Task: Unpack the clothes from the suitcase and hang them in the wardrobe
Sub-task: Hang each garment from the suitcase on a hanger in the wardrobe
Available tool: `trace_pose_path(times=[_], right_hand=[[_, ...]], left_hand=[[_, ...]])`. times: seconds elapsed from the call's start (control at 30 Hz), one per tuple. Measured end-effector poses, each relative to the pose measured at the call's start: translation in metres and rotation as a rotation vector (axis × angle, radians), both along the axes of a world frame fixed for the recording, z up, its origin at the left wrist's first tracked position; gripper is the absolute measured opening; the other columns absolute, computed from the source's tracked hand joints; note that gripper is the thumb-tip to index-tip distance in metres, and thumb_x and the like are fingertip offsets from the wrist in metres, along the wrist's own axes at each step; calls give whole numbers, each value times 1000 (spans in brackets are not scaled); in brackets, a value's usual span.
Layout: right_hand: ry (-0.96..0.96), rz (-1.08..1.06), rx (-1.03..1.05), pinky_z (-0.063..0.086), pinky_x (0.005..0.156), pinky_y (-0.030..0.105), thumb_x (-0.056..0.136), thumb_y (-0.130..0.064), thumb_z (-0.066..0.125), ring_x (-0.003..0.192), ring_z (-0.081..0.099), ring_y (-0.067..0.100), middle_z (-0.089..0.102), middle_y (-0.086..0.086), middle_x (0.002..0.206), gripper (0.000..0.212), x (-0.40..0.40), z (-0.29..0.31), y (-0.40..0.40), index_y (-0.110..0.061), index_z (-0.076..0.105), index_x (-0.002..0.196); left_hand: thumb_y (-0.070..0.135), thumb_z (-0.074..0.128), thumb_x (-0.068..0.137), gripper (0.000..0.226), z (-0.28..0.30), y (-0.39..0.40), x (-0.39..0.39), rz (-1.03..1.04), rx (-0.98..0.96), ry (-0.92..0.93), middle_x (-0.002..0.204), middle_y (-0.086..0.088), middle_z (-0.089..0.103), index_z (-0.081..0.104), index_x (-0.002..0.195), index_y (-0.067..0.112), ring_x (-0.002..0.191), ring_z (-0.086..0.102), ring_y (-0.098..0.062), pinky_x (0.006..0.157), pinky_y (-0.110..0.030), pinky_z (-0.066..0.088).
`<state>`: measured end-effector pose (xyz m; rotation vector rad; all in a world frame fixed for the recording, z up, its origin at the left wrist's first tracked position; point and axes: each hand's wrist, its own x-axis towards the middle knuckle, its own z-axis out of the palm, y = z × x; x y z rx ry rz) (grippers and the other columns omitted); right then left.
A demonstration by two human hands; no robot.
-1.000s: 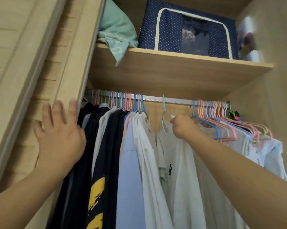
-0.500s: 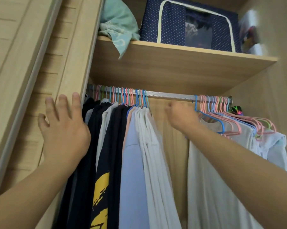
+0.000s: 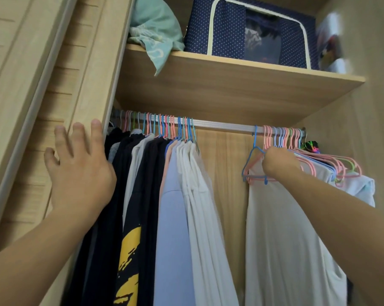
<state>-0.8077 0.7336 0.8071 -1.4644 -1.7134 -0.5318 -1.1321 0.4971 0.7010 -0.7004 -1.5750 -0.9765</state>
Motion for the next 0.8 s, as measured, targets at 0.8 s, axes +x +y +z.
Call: trace_pose_path(times=[0.8], right_hand=[[468, 533, 93, 56, 68, 47, 101, -21, 47, 77, 64, 31, 67, 5, 76, 20, 112, -149, -83, -15, 61, 88]], left_hand=[[16, 46, 86, 54, -43, 36, 168, -721, -79, 113, 133, -19, 54, 56, 138, 3, 124, 52, -39, 107, -48, 40]])
